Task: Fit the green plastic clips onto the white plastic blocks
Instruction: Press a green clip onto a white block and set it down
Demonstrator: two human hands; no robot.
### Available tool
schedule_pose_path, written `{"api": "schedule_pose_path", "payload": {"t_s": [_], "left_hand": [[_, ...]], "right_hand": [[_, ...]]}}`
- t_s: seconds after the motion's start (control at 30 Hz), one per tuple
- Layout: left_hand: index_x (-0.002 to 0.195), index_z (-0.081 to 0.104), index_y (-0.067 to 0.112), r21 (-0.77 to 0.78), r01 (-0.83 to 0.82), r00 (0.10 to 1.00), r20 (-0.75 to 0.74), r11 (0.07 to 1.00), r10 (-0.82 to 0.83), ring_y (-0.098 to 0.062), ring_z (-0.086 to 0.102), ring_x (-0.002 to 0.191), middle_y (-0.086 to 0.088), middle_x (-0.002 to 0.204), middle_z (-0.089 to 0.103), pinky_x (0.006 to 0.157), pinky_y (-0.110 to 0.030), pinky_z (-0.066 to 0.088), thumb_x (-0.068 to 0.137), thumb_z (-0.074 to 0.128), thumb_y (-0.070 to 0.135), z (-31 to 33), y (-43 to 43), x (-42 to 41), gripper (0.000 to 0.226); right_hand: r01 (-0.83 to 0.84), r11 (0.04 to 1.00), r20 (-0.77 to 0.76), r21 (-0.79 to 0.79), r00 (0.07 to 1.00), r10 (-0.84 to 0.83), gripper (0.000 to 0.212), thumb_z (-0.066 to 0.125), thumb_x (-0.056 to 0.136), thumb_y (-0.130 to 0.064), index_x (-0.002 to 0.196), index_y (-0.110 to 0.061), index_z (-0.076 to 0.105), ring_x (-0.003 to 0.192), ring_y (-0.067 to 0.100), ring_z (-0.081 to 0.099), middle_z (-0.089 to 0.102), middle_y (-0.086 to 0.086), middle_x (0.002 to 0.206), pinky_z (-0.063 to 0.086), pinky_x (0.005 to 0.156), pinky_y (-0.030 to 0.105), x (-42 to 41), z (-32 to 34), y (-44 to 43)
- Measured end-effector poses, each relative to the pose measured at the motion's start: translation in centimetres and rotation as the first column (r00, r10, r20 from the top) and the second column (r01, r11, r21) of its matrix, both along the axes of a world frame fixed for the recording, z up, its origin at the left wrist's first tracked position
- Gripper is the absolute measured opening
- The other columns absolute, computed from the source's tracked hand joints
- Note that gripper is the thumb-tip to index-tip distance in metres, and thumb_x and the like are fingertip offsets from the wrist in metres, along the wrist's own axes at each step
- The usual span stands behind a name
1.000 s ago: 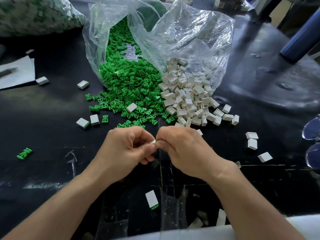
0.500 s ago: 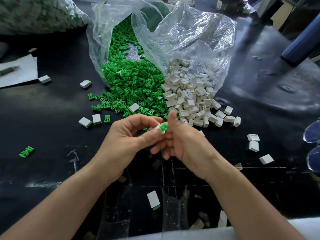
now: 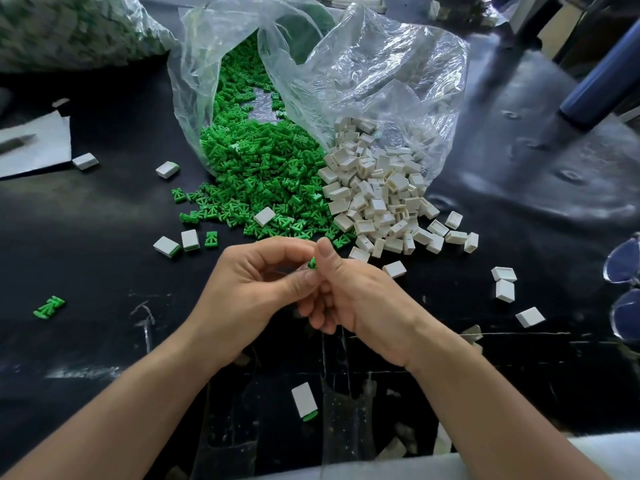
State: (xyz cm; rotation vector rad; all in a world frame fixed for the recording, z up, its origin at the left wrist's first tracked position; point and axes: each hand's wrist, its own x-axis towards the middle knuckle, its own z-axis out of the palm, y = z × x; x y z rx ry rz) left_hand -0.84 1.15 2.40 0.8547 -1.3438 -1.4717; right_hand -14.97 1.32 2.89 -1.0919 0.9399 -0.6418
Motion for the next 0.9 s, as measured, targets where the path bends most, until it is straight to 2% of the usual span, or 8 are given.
{"api": "schedule_pose_path", "payload": {"t_s": [0.1, 0.2, 0.37, 0.47, 0.53, 0.63, 0.73, 0.9], "left_hand": [[0.087, 0.071, 0.002, -0.024, -0.012, 1.0, -0.005, 1.0, 0.012, -0.019, 0.061, 0.051, -0.012, 0.071, 0.068, 0.052, -0.026, 0.052, 0.071, 0.063, 0.008, -0.03, 0.11, 0.03, 0.018], [0.088, 0.069, 0.003, -0.038, 0.013, 1.0, -0.005, 0.999, -0.013, -0.021, 0.065, 0.055, -0.025, 0.074, 0.063, 0.054, -0.025, 0.054, 0.073, 0.063, 0.007, -0.11, 0.07, 0.02, 0.017], [0.084, 0.076, 0.018, -0.037, -0.017, 1.0, 0.025, 0.999, 0.018, -0.019, 0.067, 0.065, -0.022, 0.084, 0.066, 0.06, -0.022, 0.055, 0.067, 0.065, 0.012, -0.18, 0.06, 0.01, 0.021], [0.085, 0.075, 0.012, -0.025, -0.018, 1.0, 0.02, 1.0, 0.018, -0.022, 0.066, 0.062, -0.027, 0.076, 0.063, 0.057, -0.023, 0.055, 0.069, 0.064, 0.009, -0.11, 0.03, -0.04, 0.019], [0.086, 0.072, 0.0, 0.003, 0.005, 1.0, -0.02, 1.0, -0.005, -0.032, 0.063, 0.055, -0.027, 0.06, 0.058, 0.054, -0.031, 0.055, 0.074, 0.062, 0.004, -0.13, 0.05, -0.06, 0.016], [0.092, 0.068, -0.006, 0.051, -0.018, 1.0, -0.018, 0.999, 0.019, -0.039, 0.059, 0.052, -0.021, 0.058, 0.059, 0.056, -0.043, 0.054, 0.074, 0.064, 0.004, -0.22, -0.02, 0.1, 0.021], [0.092, 0.072, -0.001, 0.09, -0.023, 1.0, 0.022, 0.996, 0.022, -0.037, 0.061, 0.059, -0.018, 0.063, 0.064, 0.062, -0.041, 0.056, 0.075, 0.069, 0.003, -0.12, -0.09, 0.33, 0.018], [0.087, 0.074, 0.003, 0.164, -0.013, 1.0, 0.008, 0.986, 0.012, -0.034, 0.063, 0.059, -0.019, 0.062, 0.064, 0.063, -0.036, 0.053, 0.072, 0.058, 0.009, 0.04, -0.3, 0.39, 0.022]], "right_hand": [[0.002, 1.0, -0.031, -0.02, 1.0, -0.002, 0.054, 0.038, 0.071, -0.061, 0.077, -0.01, 0.055, 0.053, 0.007, 0.046, 0.053, -0.009, 0.056, 0.038, 0.051, 0.018, -0.09, -0.04, 0.15], [0.027, 0.999, -0.082, -0.018, 0.996, -0.028, 0.059, 0.038, 0.068, -0.061, 0.084, -0.006, 0.053, 0.053, 0.007, 0.042, 0.049, -0.009, 0.056, 0.035, 0.051, 0.019, -0.03, -0.15, 0.3], [0.067, 0.998, -0.087, -0.013, 0.994, -0.068, 0.045, 0.04, 0.068, -0.057, 0.075, -0.014, 0.048, 0.052, 0.005, 0.035, 0.041, -0.008, 0.057, 0.031, 0.049, 0.016, 0.17, -0.14, 0.49], [0.06, 0.998, -0.079, -0.026, 0.995, -0.062, 0.045, 0.039, 0.07, -0.057, 0.076, -0.014, 0.05, 0.052, 0.005, 0.036, 0.042, -0.009, 0.057, 0.031, 0.049, 0.016, 0.1, -0.2, 0.43], [0.043, 0.999, -0.036, -0.01, 0.998, -0.043, 0.046, 0.038, 0.073, -0.058, 0.072, -0.015, 0.054, 0.051, 0.006, 0.037, 0.045, -0.009, 0.055, 0.031, 0.049, 0.018, 0.1, -0.18, 0.25], [0.024, 0.998, 0.03, 0.054, 0.999, -0.025, 0.043, 0.038, 0.074, -0.057, 0.071, -0.018, 0.057, 0.05, 0.007, 0.038, 0.047, -0.007, 0.056, 0.03, 0.048, 0.02, 0.04, -0.11, -0.04], [0.016, 0.999, 0.021, 0.042, 1.0, -0.017, 0.044, 0.04, 0.074, -0.054, 0.079, -0.012, 0.052, 0.051, 0.007, 0.039, 0.048, -0.008, 0.056, 0.031, 0.047, 0.019, -0.19, -0.23, -0.16], [0.006, 1.0, -0.047, -0.006, 0.999, -0.006, 0.051, 0.038, 0.075, -0.056, 0.081, -0.01, 0.057, 0.049, 0.004, 0.041, 0.049, -0.01, 0.056, 0.032, 0.046, 0.015, -0.25, -0.14, -0.19]]}}
